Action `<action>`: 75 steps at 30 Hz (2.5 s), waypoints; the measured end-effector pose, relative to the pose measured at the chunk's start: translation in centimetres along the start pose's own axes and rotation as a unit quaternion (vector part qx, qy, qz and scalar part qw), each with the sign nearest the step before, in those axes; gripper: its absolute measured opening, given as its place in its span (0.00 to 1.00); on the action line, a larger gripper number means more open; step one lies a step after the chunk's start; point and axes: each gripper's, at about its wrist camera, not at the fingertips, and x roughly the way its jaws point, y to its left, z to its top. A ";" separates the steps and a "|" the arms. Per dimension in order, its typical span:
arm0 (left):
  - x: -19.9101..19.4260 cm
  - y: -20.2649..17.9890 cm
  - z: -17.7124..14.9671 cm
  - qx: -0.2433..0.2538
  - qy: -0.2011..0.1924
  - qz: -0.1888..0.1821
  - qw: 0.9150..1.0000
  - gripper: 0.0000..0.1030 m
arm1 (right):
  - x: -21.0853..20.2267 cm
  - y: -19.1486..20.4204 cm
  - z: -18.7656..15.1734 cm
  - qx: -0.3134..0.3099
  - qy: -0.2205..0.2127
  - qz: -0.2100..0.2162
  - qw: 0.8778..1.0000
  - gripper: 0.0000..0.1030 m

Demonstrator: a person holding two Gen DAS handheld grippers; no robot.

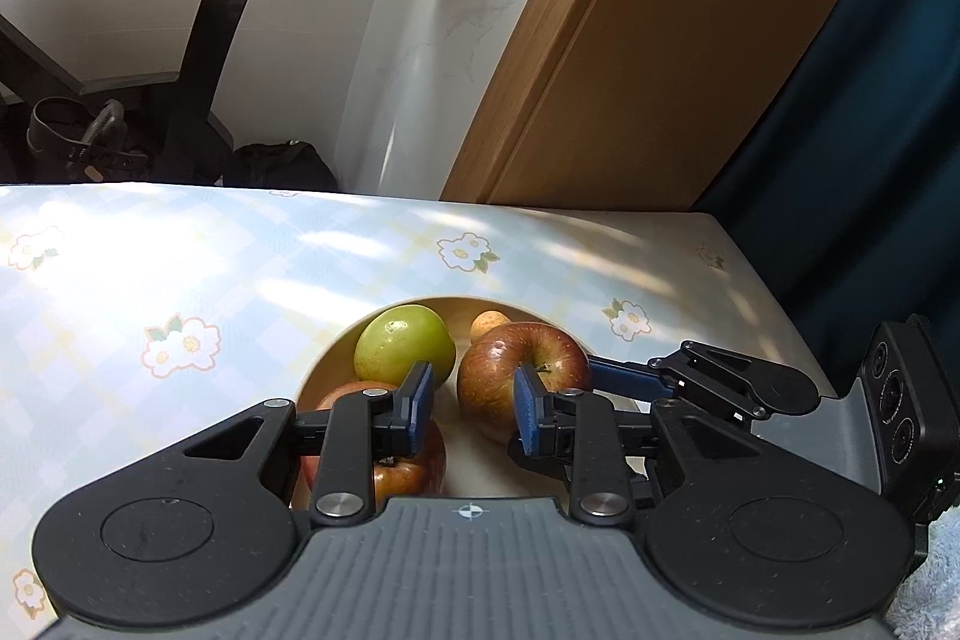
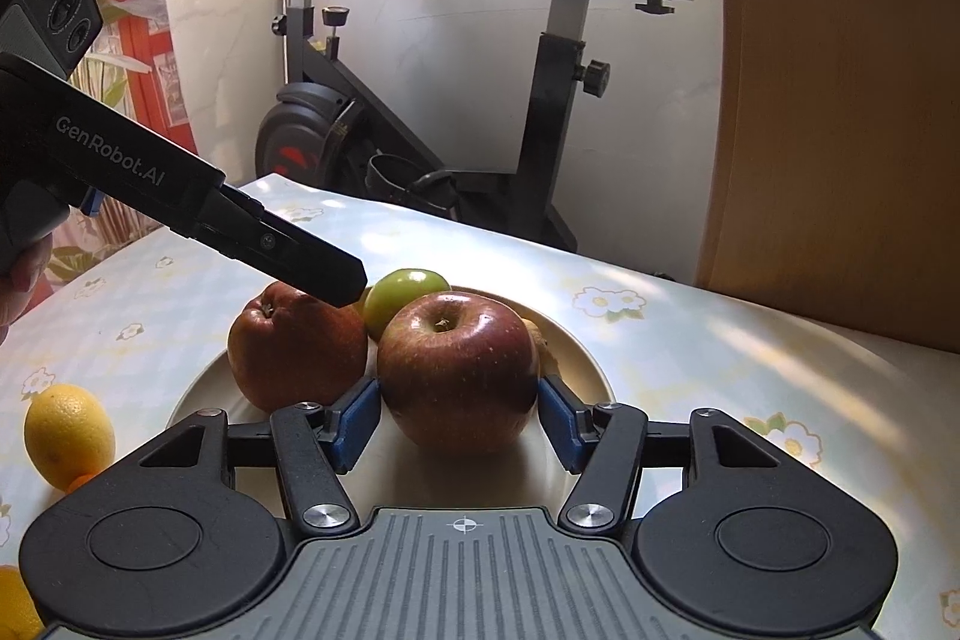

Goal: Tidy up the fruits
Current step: 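Open the left tool to set the red apple on the plate, then move both tools back over the oranges and tangerines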

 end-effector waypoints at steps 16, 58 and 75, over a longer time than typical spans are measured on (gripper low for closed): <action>-4.6 -1.3 -1.6 0.017 -0.021 0.053 0.998 0.32 | -4.5 2.3 1.1 0.000 -0.005 -0.015 1.000 0.53; -15.2 -1.9 -16.2 0.023 -0.052 0.165 0.985 0.40 | -14.6 14.7 -7.6 0.090 0.018 -0.073 0.993 0.53; -15.8 -2.4 -19.5 0.012 -0.045 0.177 0.983 0.50 | -16.2 17.8 -10.1 0.080 0.052 -0.031 0.995 0.52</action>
